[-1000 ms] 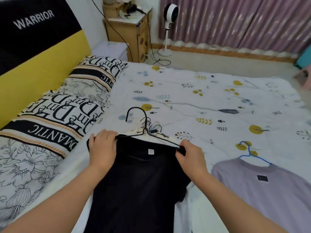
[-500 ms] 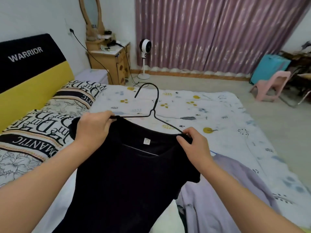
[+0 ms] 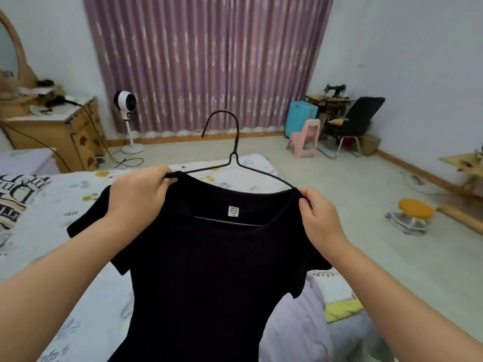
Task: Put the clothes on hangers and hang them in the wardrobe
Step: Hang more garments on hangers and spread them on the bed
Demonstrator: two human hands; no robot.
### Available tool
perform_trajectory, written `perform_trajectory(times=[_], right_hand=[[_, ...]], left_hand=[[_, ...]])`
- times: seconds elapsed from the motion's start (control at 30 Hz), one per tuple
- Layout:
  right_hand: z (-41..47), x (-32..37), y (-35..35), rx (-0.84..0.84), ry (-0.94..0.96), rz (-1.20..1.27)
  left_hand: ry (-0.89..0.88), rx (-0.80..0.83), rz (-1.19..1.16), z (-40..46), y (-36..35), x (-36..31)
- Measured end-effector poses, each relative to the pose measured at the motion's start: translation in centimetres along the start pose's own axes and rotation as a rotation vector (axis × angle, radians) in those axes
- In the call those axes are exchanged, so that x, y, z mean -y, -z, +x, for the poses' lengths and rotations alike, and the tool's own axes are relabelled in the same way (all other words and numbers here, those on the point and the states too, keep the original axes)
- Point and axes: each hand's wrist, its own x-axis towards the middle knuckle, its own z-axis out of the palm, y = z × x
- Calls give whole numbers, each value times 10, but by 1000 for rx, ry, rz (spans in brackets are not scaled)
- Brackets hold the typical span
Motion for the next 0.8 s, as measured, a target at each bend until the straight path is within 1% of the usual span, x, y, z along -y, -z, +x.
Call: perform_trajectory(times=[0.2, 0.37, 0.5, 0.6, 0.7, 0.8], right_hand=[[35, -43, 55, -149, -45, -198], [55, -74, 99, -232, -93, -282], [66, -107, 134, -254, -100, -306], [77, -135, 164, -262, -92, -308], [94, -169, 198, -235, -75, -325], [116, -204, 235, -176, -57, -334]], left_hand=[[-78, 47, -150, 51, -61, -52], [-122, 73, -258, 81, -111, -99], [-165, 81, -282, 99, -144, -141], [-161, 58, -297, 111, -163, -180], [-157, 7, -307, 121, -182, -219], [-108, -43, -279, 128, -200, -255]])
